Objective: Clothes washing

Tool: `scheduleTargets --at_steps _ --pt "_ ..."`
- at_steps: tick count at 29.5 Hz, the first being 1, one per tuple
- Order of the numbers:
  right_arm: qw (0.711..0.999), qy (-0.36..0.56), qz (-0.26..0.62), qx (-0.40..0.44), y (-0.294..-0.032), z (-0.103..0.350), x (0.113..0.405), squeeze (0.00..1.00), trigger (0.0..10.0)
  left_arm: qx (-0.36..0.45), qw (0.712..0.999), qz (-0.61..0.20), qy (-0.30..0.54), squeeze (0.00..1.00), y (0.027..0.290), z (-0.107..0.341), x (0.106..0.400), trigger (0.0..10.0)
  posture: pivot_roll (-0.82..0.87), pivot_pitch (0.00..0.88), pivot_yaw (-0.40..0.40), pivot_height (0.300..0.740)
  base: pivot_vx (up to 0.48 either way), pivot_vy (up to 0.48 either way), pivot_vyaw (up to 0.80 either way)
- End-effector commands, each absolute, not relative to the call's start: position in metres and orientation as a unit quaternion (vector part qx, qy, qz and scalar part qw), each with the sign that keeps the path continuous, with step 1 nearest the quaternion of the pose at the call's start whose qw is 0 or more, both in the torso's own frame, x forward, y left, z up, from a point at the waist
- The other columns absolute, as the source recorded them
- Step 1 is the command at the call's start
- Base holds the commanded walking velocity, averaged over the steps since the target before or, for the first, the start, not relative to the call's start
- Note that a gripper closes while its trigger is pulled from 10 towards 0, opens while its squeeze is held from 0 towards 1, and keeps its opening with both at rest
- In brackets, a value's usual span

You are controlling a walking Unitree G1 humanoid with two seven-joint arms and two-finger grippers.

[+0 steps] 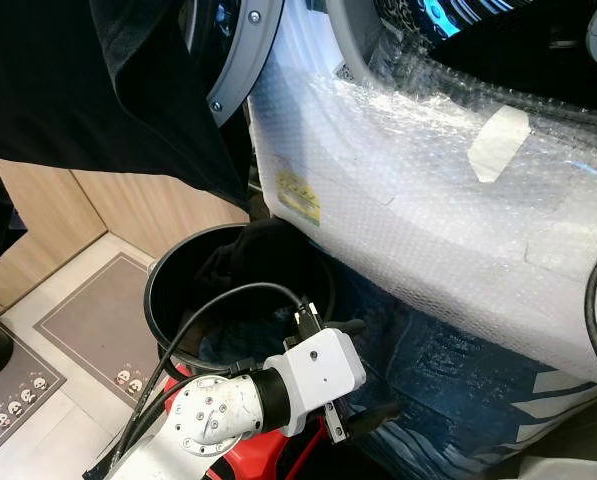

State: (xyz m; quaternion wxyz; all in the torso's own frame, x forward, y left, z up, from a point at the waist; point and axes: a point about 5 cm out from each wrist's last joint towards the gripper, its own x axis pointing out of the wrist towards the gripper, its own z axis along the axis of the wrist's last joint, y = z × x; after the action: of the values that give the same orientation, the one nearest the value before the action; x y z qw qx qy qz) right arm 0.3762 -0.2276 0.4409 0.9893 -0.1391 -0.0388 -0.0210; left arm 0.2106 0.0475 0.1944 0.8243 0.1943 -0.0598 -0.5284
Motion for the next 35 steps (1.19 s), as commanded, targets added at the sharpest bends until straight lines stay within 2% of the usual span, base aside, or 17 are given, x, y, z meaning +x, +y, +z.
scheduleTargets --at_steps 1,3,6,8,11,14,17,20,23,25,27,29,31,32,35 --pt "0.984 -0.075 -0.007 -0.164 -0.226 0.454 0.369 0.0 10.0 0.192 0.818 -0.538 -0.063 0.0 0.046 0.195 0.209 10.0 -0.07 0.142 0.021 0.74 0.0 0.0 0.0" --pt "0.985 -0.069 0.022 -0.157 -0.227 0.452 0.366 0.0 10.0 0.193 0.818 -0.539 -0.064 0.0 0.047 0.195 0.209 10.0 -0.07 0.143 0.023 0.74 0.0 0.0 0.0" --pt "0.987 -0.032 0.022 -0.154 -0.238 0.444 0.361 0.0 10.0 0.192 0.817 -0.541 -0.063 0.0 0.047 0.195 0.209 10.0 -0.08 0.145 0.026 0.74 0.0 0.0 0.0" --pt "0.986 -0.022 -0.055 -0.157 -0.252 0.443 0.359 0.0 10.0 0.192 0.816 -0.541 -0.063 0.0 0.047 0.195 0.209 10.0 -0.08 0.146 0.028 0.74 0.0 0.0 0.0" --pt "0.982 -0.03 -0.125 -0.135 -0.262 0.443 0.356 0.0 10.0 0.192 0.817 -0.541 -0.062 0.0 0.047 0.195 0.209 10.0 -0.08 0.147 0.027 0.74 0.0 0.0 0.0" --pt "0.979 -0.079 -0.155 -0.103 -0.255 0.447 0.351 0.0 10.0 0.191 0.817 -0.541 -0.062 0.0 0.046 0.195 0.209 10.0 -0.09 0.149 0.027 0.74 0.0 0.0 0.0" --pt "0.967 -0.151 -0.185 -0.093 -0.235 0.447 0.338 0.0 10.0 0.189 0.817 -0.542 -0.063 0.0 0.045 0.195 0.209 10.0 -0.11 0.153 0.03 0.74 0.0 0.0 0.0" --pt "0.968 -0.18 -0.152 -0.087 -0.206 0.44 0.327 0.0 10.0 0.187 0.815 -0.544 -0.064 0.0 0.044 0.195 0.21 10.0 -0.12 0.159 0.034 0.74 0.0 0.0 0.0" --pt "0.971 -0.187 -0.129 -0.074 -0.195 0.436 0.321 0.0 10.0 0.185 0.814 -0.546 -0.065 0.0 0.043 0.196 0.21 10.0 -0.12 0.161 0.035 0.74 0.0 0.0 0.0" --pt "0.971 -0.189 -0.128 -0.072 -0.194 0.435 0.319 0.0 10.0 0.185 0.814 -0.547 -0.065 0.0 0.043 0.196 0.209 10.0 -0.12 0.161 0.035 0.74 0.0 0.0 0.0" --pt "0.983 -0.173 -0.042 -0.04 -0.193 0.42 0.314 0.0 10.0 0.185 0.813 -0.548 -0.064 0.0 0.043 0.195 0.21 10.0 -0.12 0.162 0.036 0.74 0.0 0.0 0.0" --pt "0.983 -0.178 -0.036 -0.038 -0.199 0.417 0.312 0.0 10.0 0.185 0.813 -0.548 -0.064 0.0 0.043 0.195 0.21 10.0 -0.12 0.163 0.036 0.74 0.0 0.0 0.0" --pt "0.978 -0.203 -0.025 -0.046 -0.206 0.415 0.308 0.0 10.0 0.185 0.813 -0.548 -0.064 0.0 0.044 0.195 0.209 10.0 -0.12 0.161 0.035 0.74 0.0 0.0 0.0" --pt "0.973 -0.232 -0.014 0.0 -0.212 0.411 0.301 0.0 10.0 0.186 0.813 -0.547 -0.064 0.0 0.044 0.195 0.21 10.0 -0.12 0.16 0.036 0.74 0.0 0.0 0.0" --pt "0.954 -0.297 0.032 0.036 -0.203 0.408 0.283 0.0 10.0 0.188 0.814 -0.546 -0.064 0.0 0.045 0.195 0.211 10.0 -0.12 0.155 0.039 0.74 0.0 0.0 0.0"
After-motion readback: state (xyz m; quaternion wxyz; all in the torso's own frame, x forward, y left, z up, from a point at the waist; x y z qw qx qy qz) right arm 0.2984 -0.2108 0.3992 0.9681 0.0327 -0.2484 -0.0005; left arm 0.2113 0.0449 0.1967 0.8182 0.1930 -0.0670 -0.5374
